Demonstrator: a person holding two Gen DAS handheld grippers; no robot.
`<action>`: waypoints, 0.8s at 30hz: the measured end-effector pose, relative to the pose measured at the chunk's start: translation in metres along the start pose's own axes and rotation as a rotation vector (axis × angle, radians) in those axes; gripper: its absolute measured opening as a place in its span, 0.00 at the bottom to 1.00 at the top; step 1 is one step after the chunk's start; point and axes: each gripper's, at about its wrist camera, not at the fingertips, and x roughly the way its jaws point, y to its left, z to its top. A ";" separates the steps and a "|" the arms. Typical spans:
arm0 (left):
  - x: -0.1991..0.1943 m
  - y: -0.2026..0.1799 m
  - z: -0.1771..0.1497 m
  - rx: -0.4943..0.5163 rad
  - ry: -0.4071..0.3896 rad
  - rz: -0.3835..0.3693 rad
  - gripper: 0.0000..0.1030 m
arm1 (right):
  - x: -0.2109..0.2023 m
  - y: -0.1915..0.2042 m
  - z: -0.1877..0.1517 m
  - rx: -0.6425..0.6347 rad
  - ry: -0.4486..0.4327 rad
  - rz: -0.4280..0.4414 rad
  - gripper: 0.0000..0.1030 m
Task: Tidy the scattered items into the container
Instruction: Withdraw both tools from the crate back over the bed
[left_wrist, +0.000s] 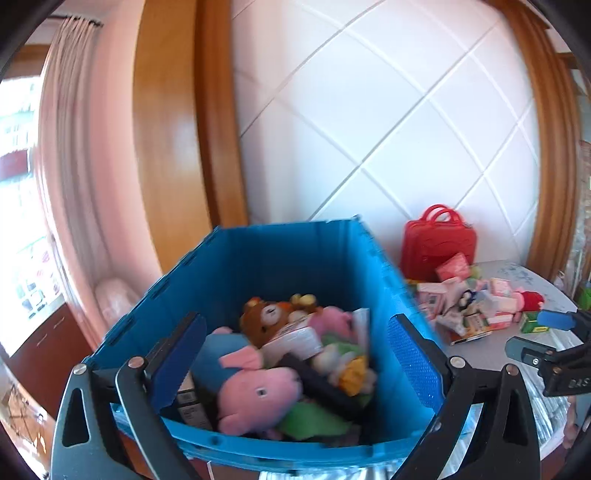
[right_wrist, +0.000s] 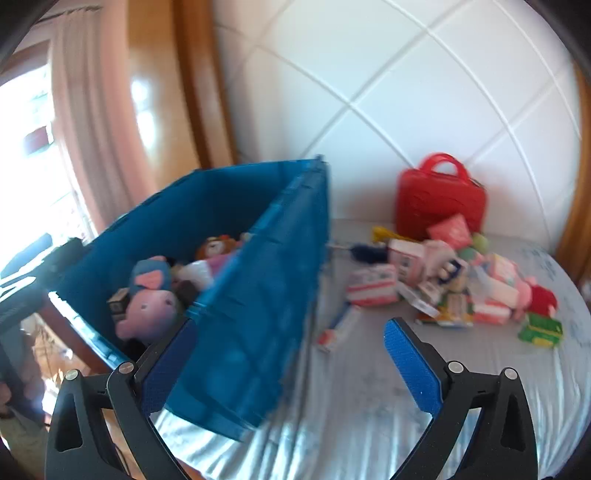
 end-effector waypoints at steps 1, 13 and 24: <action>-0.004 -0.014 0.002 0.010 -0.011 -0.019 0.98 | -0.006 -0.020 -0.005 0.028 0.001 -0.018 1.00; -0.018 -0.232 -0.006 0.009 0.081 -0.216 1.00 | -0.083 -0.268 -0.082 0.222 0.090 -0.214 1.00; 0.044 -0.310 -0.074 0.001 0.398 -0.131 1.00 | -0.106 -0.406 -0.138 0.379 0.180 -0.275 1.00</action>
